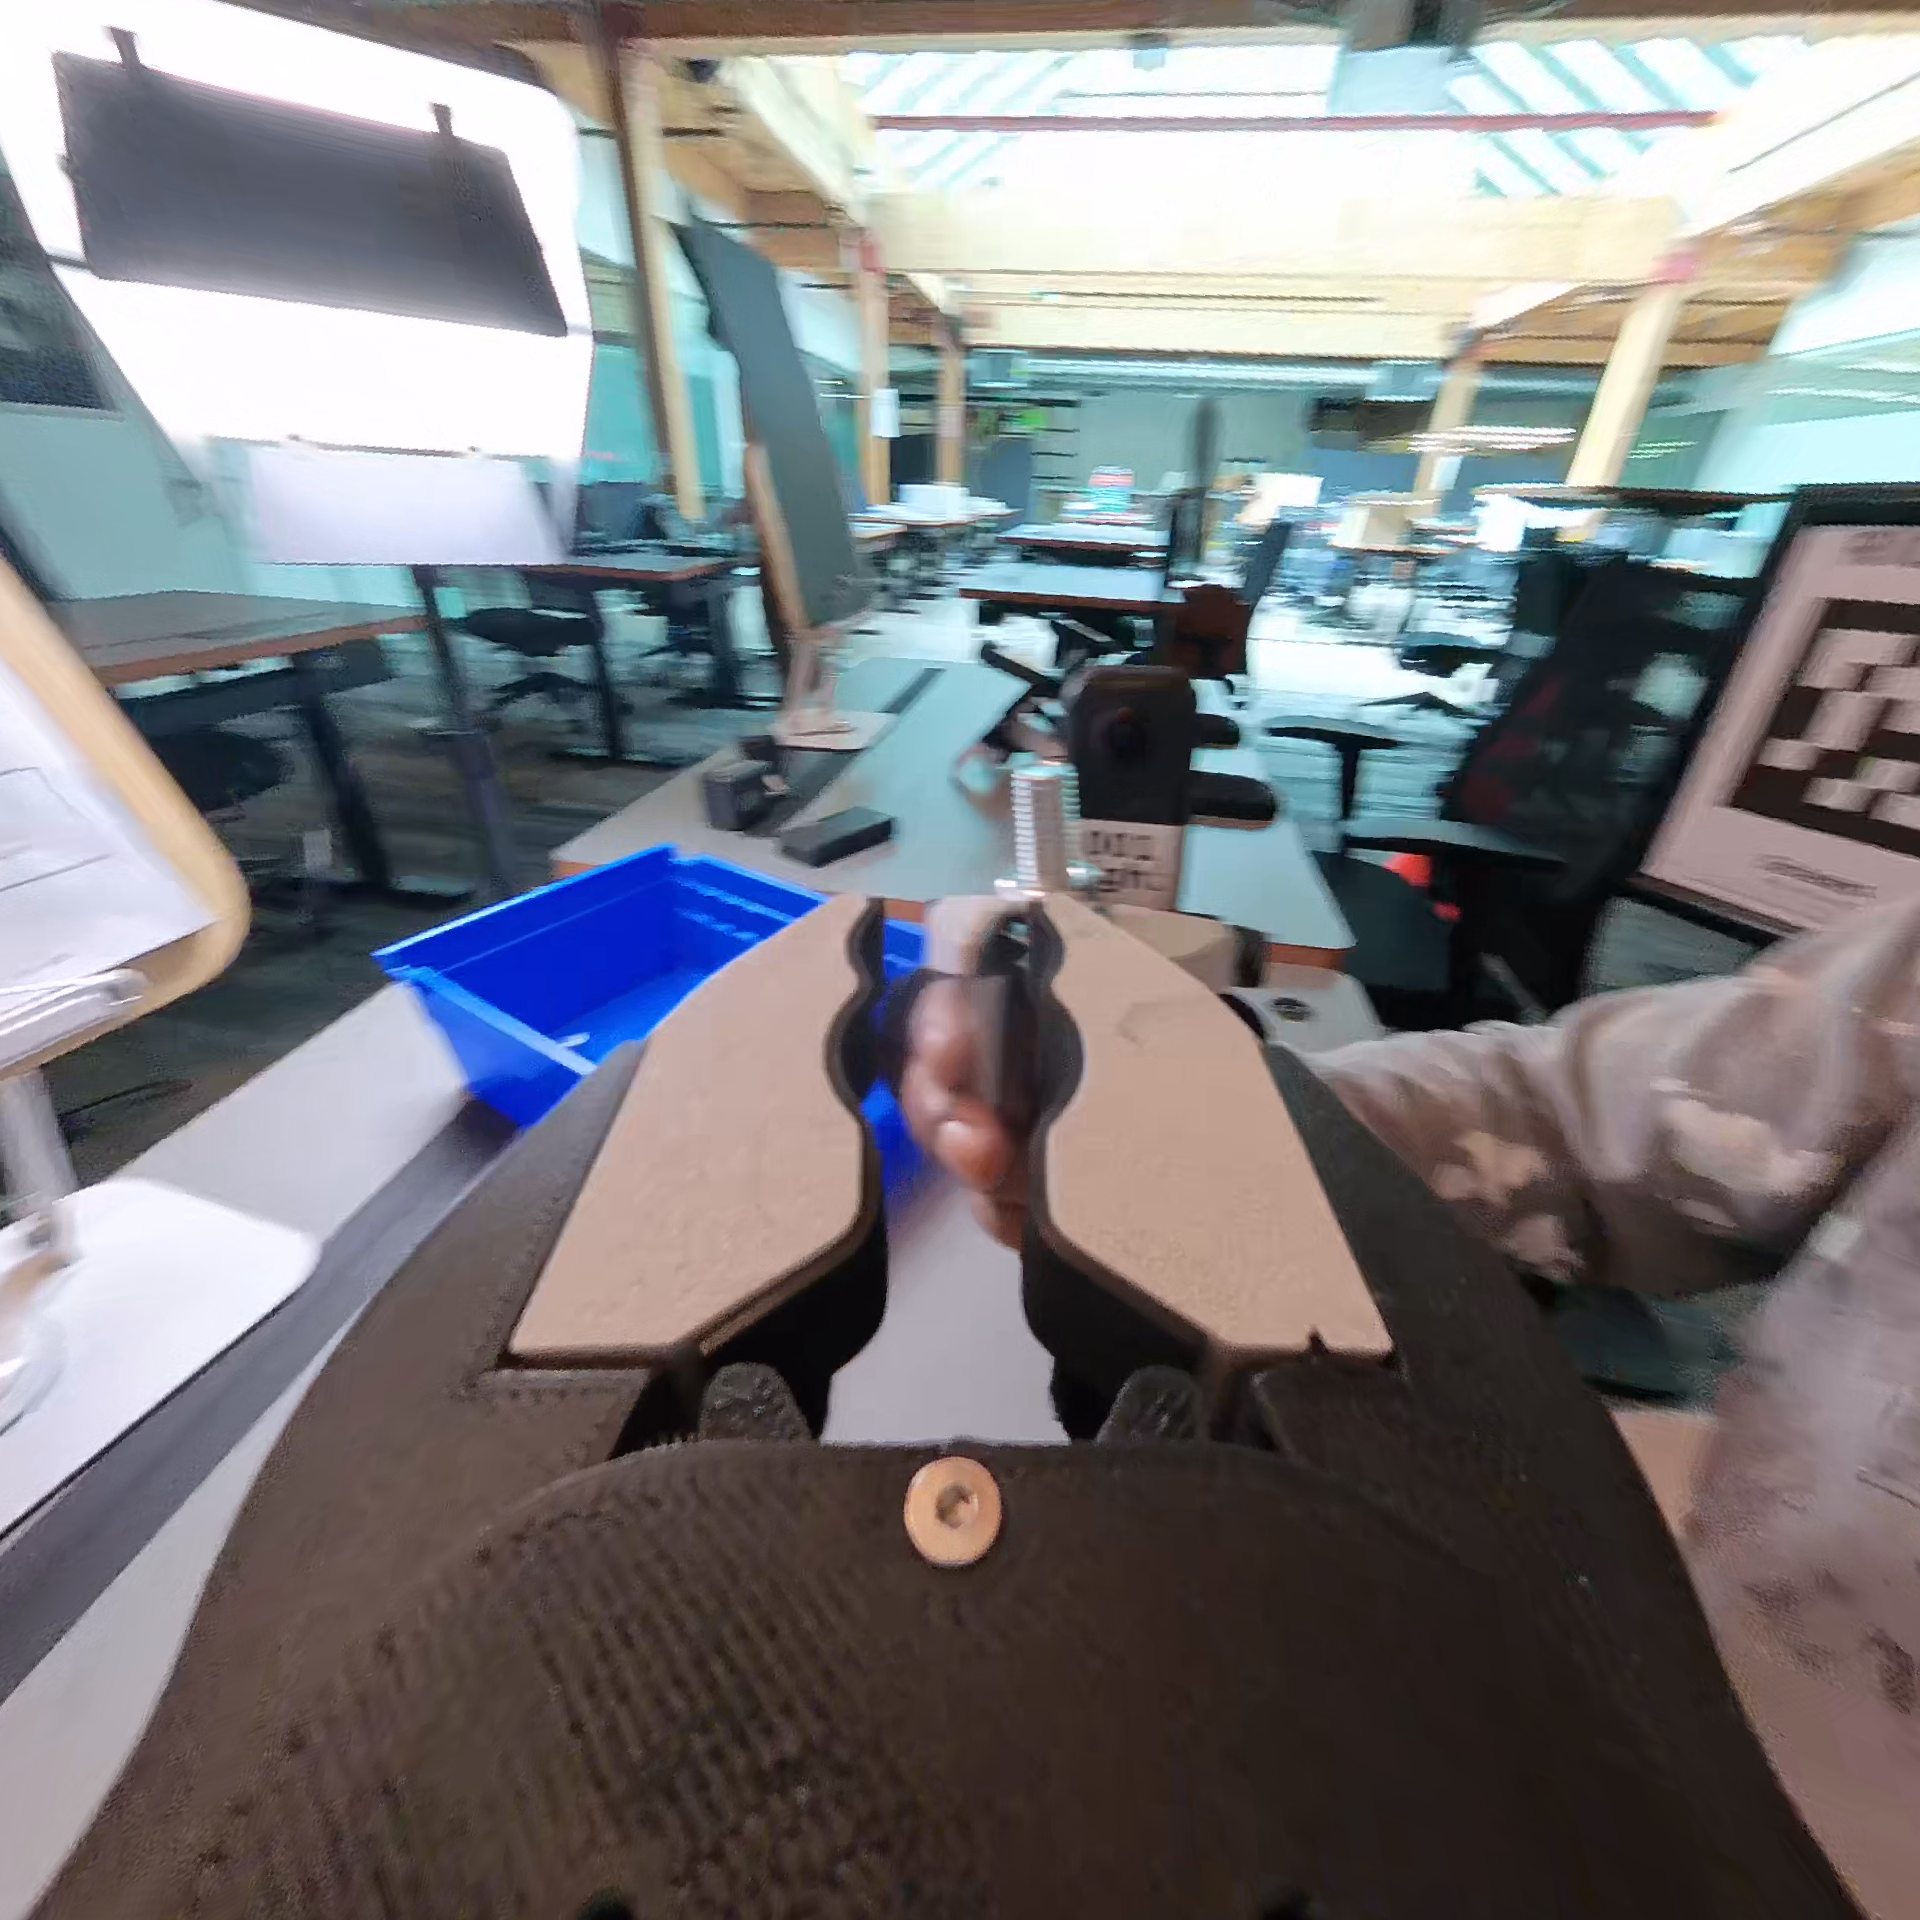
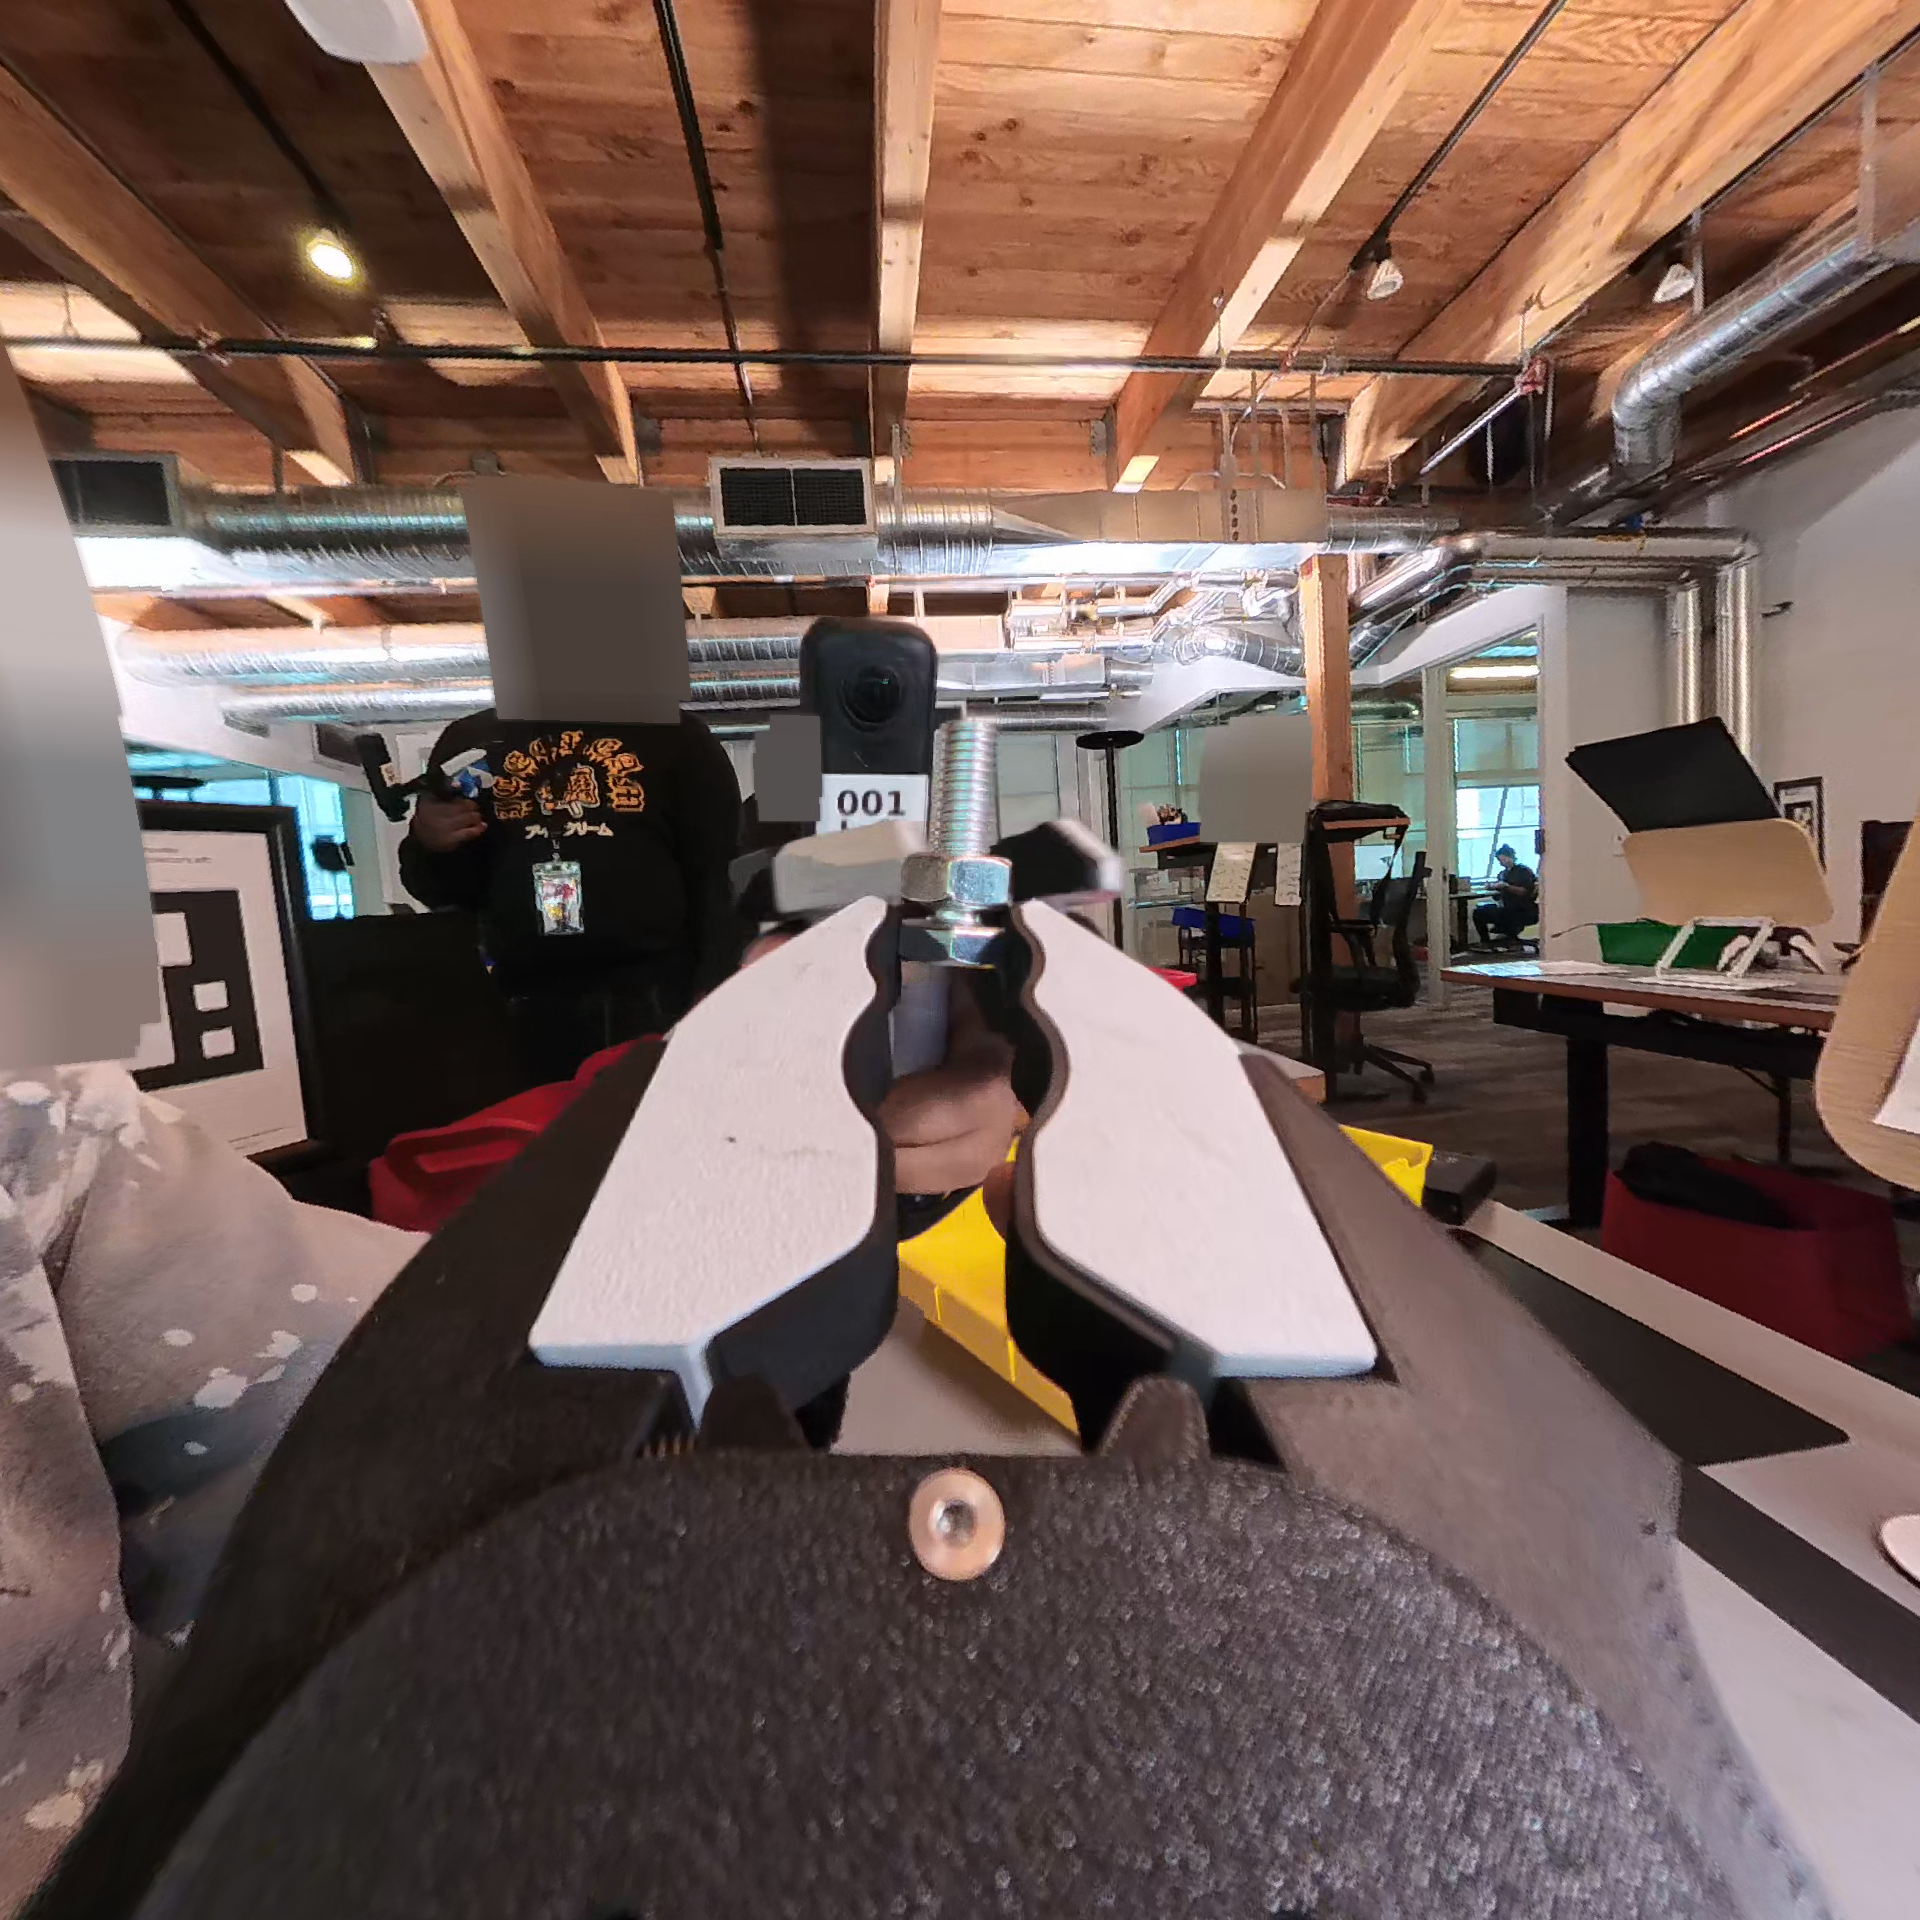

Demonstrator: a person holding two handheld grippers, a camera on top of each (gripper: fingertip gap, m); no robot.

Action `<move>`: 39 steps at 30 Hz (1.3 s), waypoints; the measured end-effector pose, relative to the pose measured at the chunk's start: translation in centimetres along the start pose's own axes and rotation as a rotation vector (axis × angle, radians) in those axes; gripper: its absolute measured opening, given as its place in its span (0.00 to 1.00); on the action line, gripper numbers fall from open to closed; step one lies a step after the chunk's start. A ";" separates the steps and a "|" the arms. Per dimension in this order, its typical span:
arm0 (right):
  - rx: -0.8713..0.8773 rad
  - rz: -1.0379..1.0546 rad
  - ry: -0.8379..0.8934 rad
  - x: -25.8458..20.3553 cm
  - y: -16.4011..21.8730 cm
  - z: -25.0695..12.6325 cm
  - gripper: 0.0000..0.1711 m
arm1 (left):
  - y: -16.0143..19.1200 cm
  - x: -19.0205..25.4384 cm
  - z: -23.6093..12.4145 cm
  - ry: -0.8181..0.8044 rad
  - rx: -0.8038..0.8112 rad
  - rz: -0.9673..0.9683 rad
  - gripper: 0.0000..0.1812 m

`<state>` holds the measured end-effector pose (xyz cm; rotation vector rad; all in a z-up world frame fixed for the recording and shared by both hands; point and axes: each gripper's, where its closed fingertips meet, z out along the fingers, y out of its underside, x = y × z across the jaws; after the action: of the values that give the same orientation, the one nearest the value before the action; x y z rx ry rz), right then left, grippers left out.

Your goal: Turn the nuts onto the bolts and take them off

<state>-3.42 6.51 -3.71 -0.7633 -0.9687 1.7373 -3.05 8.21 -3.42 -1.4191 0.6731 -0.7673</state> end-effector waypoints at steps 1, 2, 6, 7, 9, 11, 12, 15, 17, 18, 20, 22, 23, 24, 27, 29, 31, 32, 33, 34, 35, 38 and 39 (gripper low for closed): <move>-0.009 -0.009 -0.013 -0.3 0.1 0.1 0.11 | 0.2 -1.1 -0.2 -0.076 -0.008 0.024 0.08; -0.005 -0.016 -0.035 -0.7 0.1 0.2 0.11 | 0.4 -2.0 -0.4 -0.126 -0.023 0.034 0.07; -0.001 -0.032 -0.037 -0.8 -0.5 0.1 0.11 | -0.7 -2.5 -1.6 -0.116 0.040 -0.028 0.08; 0.003 -0.027 -0.019 -0.4 -0.7 -0.1 0.11 | -0.9 -2.6 -1.8 -0.119 0.052 -0.031 0.08; 0.010 -0.016 0.021 0.6 -1.0 -0.4 0.11 | -1.0 -3.4 -2.3 -0.175 0.046 -0.022 0.05; 0.005 -0.020 0.064 1.5 -1.1 -0.8 0.11 | -0.9 -4.2 -2.7 -0.221 0.040 -0.012 0.02; 0.001 -0.026 0.088 2.0 -1.1 -1.0 0.11 | -0.7 -4.6 -2.8 -0.240 0.035 -0.012 0.01; -0.029 -0.055 0.166 3.6 -1.1 -1.6 0.11 | -0.4 -5.7 -3.3 -0.283 0.032 -0.028 0.00; -0.067 -0.092 0.240 4.9 -1.0 -2.3 0.11 | -0.4 -6.2 -3.6 -0.296 0.044 -0.051 0.00; -0.087 -0.109 0.277 5.6 -1.1 -2.6 0.11 | -0.4 -6.4 -3.7 -0.300 0.047 -0.060 0.00; -0.131 -0.145 0.354 7.1 -1.2 -3.6 0.11 | -0.5 -6.7 -4.0 -0.310 0.051 -0.065 0.00; -0.168 -0.172 0.431 8.7 -1.5 -4.7 0.11 | -0.6 -6.8 -4.2 -0.314 0.054 -0.064 0.00; -0.187 -0.179 0.470 9.5 -1.7 -5.4 0.11 | -0.8 -6.7 -4.3 -0.314 0.057 -0.063 0.00; -0.204 -0.184 0.507 10.3 -1.9 -6.1 0.11 | -0.9 -6.7 -4.4 -0.313 0.058 -0.061 0.00; -0.268 -0.198 0.638 13.1 -2.4 -8.8 0.11 | -1.4 -6.5 -4.9 -0.316 0.064 -0.052 0.00; -0.360 -0.203 0.753 15.8 -2.5 -11.3 0.11 | -1.8 -6.4 -5.2 -0.315 0.075 -0.050 0.00; -0.498 -0.194 0.894 19.3 -2.3 -14.7 0.11 | -2.1 -6.3 -5.5 -0.314 0.083 -0.048 0.00; -0.586 -0.182 0.967 21.3 -2.1 -16.7 0.11 | -2.2 -6.2 -5.6 -0.314 0.081 -0.048 0.00; -0.685 -0.167 1.040 23.3 -1.6 -18.9 0.11 | -2.2 -6.2 -5.7 -0.315 0.078 -0.048 0.00; -0.791 -0.144 1.107 25.1 -1.0 -21.1 0.11 | -2.3 -6.3 -5.9 -0.321 0.078 -0.043 0.00; -0.893 -0.099 1.160 26.7 -0.1 -23.2 0.11 | -2.4 -6.3 -6.0 -0.330 0.077 -0.036 0.00; -1.128 0.055 1.259 29.9 2.8 -27.9 0.11 | -2.6 -6.6 -6.6 -0.355 0.067 -0.015 0.00; -1.199 0.067 1.288 30.8 3.7 -29.2 0.11 | -2.6 -6.7 -6.8 -0.363 0.068 -0.011 0.00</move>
<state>8.96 42.36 -23.00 -2.2516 -0.8961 0.2148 -12.61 9.49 -1.42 -1.4523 0.3547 -0.5162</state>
